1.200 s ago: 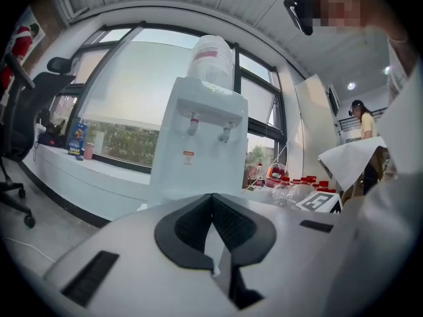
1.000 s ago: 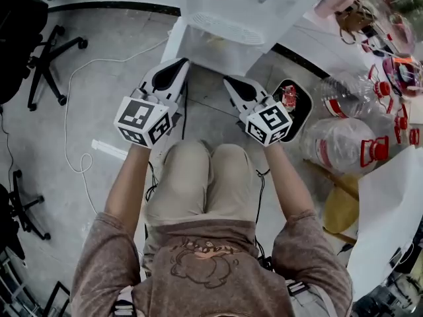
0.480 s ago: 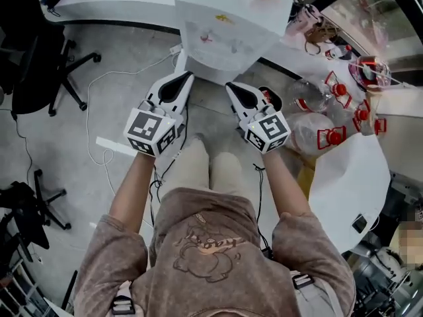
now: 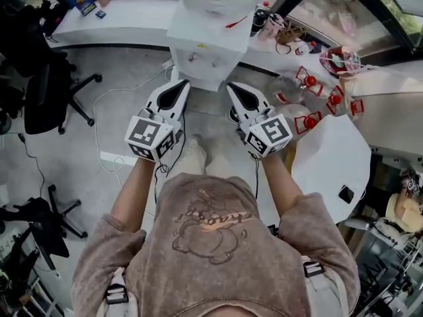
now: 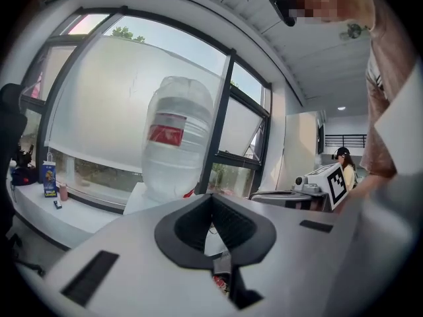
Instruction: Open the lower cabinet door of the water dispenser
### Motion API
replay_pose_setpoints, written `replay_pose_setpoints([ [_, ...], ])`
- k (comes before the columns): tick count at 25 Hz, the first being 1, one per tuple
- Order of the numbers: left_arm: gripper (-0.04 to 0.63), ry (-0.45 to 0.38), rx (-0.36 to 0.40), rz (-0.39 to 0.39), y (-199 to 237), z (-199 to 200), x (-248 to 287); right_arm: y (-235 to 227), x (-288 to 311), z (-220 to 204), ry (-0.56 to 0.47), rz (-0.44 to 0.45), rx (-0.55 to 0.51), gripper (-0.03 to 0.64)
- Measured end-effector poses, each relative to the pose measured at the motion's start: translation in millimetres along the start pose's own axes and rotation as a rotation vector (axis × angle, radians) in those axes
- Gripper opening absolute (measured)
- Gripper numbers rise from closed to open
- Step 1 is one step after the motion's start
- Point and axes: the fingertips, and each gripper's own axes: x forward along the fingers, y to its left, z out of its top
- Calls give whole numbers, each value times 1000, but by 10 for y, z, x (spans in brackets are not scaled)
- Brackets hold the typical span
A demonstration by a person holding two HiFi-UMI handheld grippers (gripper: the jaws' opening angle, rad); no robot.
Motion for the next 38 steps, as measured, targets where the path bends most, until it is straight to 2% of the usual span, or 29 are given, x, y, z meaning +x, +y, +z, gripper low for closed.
replay_pose_setpoints([
  [12, 12, -17, 46, 9, -136, 194, -95, 70, -299, 239, -47, -73, -19, 6],
  [21, 12, -22, 34, -1, -466, 189, -112, -223, -942, 365, -115, -201, 32, 6],
  [29, 12, -26, 37, 5, -539, 36, -177, -106, -1239, 235, -98, -258, -4, 6],
  [34, 12, -48, 59, 2, -570, -53, -162, -209, -1369, 195, -109, -333, 10, 6],
  [38, 14, -56, 41, -1, -600, -128, -143, -265, -1398, 99, -93, -361, -3, 6],
])
